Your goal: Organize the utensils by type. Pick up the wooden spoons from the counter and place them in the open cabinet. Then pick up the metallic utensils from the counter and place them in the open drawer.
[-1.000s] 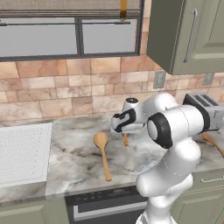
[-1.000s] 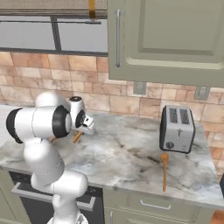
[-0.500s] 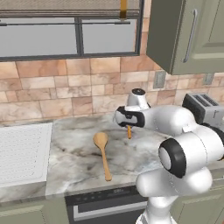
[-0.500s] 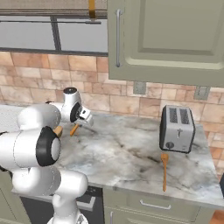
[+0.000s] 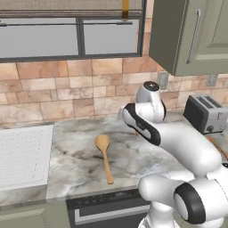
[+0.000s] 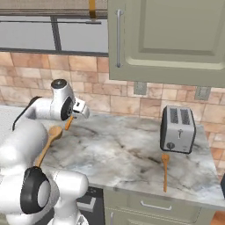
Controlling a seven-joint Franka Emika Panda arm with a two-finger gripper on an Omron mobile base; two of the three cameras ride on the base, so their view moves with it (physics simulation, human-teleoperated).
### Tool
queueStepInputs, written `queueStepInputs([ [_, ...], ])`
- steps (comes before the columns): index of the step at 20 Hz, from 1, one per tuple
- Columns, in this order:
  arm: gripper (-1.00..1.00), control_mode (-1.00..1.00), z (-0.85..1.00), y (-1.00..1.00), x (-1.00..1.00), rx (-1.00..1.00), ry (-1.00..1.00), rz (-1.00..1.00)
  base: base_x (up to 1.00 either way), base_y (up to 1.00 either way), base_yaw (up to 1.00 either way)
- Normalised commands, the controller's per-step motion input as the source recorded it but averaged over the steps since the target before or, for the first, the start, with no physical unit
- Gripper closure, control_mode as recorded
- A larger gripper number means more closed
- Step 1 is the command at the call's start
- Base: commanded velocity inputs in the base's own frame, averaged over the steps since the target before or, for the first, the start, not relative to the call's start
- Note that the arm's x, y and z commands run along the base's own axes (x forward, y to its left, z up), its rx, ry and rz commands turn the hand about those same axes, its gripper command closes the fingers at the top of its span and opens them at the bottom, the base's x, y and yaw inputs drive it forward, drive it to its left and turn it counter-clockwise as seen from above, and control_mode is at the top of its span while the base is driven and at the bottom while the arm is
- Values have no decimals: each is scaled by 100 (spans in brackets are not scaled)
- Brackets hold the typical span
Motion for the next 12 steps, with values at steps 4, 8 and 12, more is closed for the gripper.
queueStepInputs([
  [4,100,-100,77,0,-50,-1,-22,10,0,0,0],
  [8,100,-100,75,-2,-50,0,-17,9,0,0,0],
  [12,100,-100,66,0,-57,-3,-15,5,0,0,0],
])
